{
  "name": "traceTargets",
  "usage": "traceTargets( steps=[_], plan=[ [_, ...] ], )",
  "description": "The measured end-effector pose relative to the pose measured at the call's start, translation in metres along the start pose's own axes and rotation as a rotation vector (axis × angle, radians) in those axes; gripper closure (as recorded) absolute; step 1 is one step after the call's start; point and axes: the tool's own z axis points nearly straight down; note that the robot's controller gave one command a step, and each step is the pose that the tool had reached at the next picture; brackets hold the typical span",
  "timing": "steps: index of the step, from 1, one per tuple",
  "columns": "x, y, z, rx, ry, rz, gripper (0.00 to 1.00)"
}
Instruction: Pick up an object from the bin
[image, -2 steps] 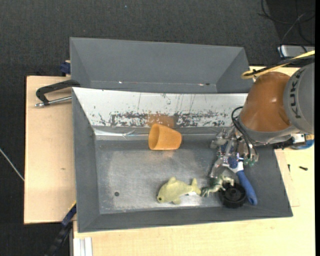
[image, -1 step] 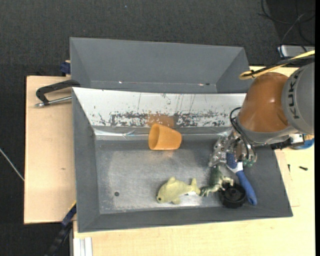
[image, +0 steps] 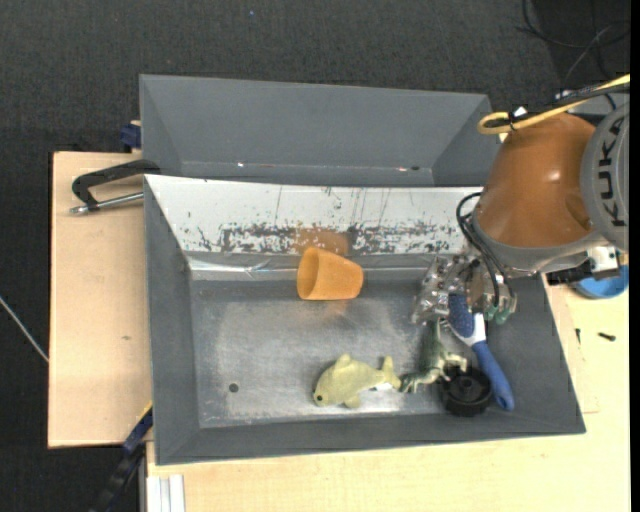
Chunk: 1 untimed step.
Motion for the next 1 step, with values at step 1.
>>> traceTargets(
  steps=[1],
  plan=[
    [0.0238,-0.0029,0.0631,0.004,0.019,-0.025,1.00]
  ],
)
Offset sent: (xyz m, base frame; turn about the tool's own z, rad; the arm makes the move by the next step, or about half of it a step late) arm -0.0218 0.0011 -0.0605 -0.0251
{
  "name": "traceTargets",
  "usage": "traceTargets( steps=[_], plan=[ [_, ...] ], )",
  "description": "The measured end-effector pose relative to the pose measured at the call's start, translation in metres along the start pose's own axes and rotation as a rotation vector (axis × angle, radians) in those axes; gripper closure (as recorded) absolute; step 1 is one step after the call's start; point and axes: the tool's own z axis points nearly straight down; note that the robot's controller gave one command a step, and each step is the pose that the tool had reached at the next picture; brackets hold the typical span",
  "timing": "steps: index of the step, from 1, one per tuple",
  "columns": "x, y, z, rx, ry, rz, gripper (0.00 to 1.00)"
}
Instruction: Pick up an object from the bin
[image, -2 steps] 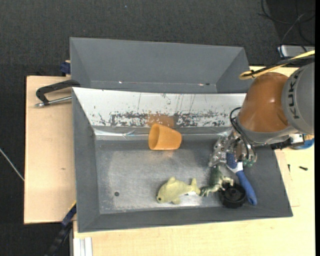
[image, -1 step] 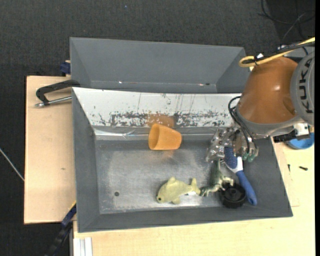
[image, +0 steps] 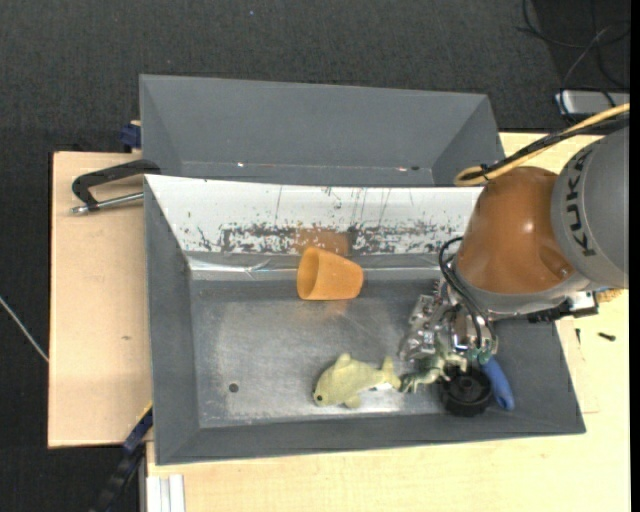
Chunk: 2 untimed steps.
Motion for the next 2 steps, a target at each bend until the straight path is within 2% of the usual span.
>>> traceTargets(
  steps=[1,2],
  plan=[
    [-0.002,0.000,-0.003,0.000,-0.008,0.000,0.00],
    [0.012,0.056,0.043,-0.001,-0.012,0.035,0.00]
  ],
)
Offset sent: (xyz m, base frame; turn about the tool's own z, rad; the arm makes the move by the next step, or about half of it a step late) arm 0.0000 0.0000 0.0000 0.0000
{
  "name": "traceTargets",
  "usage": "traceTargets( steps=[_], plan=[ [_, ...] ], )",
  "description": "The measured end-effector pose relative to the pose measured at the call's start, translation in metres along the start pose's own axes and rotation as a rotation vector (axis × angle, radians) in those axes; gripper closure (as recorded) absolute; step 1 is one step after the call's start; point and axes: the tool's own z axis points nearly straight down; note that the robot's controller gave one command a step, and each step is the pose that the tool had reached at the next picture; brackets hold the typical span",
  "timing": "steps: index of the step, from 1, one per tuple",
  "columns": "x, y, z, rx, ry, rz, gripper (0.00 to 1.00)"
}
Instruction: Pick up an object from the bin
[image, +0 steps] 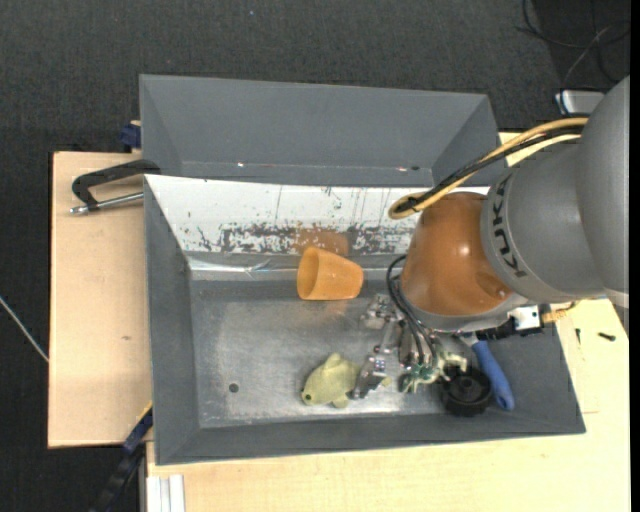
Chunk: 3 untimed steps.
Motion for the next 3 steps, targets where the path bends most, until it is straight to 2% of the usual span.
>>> traceTargets(
  steps=[1,2,3],
  plan=[
    [0.032,0.066,-0.004,-0.002,0.004,-0.225,0.00],
    [0.031,0.065,-0.004,-0.002,0.002,-0.223,1.00],
    [0.021,0.065,-0.126,-0.004,-0.008,-0.162,1.00]
  ],
)
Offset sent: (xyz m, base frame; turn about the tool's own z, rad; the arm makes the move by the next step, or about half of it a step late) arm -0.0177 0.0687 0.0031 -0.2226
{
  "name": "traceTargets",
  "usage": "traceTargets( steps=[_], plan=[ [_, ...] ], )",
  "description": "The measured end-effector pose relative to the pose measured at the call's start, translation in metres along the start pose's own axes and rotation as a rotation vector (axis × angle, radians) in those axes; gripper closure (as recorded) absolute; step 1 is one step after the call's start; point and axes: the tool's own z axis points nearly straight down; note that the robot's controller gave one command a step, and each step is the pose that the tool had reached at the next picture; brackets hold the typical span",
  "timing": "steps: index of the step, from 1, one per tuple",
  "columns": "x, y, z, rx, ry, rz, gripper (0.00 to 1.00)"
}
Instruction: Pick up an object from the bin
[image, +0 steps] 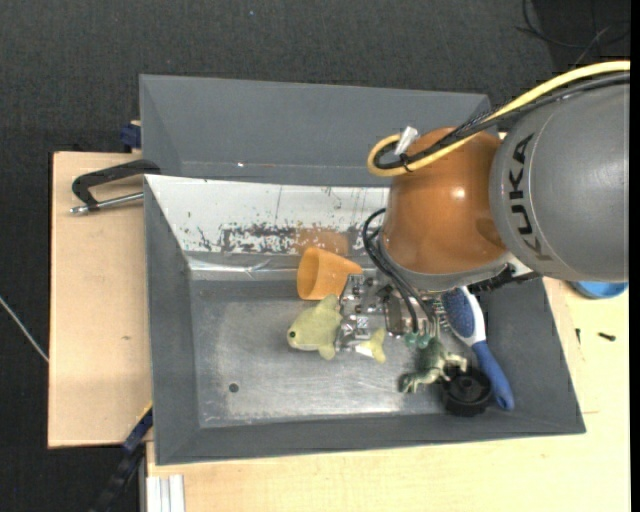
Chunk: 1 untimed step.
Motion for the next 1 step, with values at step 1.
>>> traceTargets(
  steps=[1],
  plan=[
    [-0.0189,0.0049,-0.1211,0.000,-0.002,-0.001,1.00]
  ],
)
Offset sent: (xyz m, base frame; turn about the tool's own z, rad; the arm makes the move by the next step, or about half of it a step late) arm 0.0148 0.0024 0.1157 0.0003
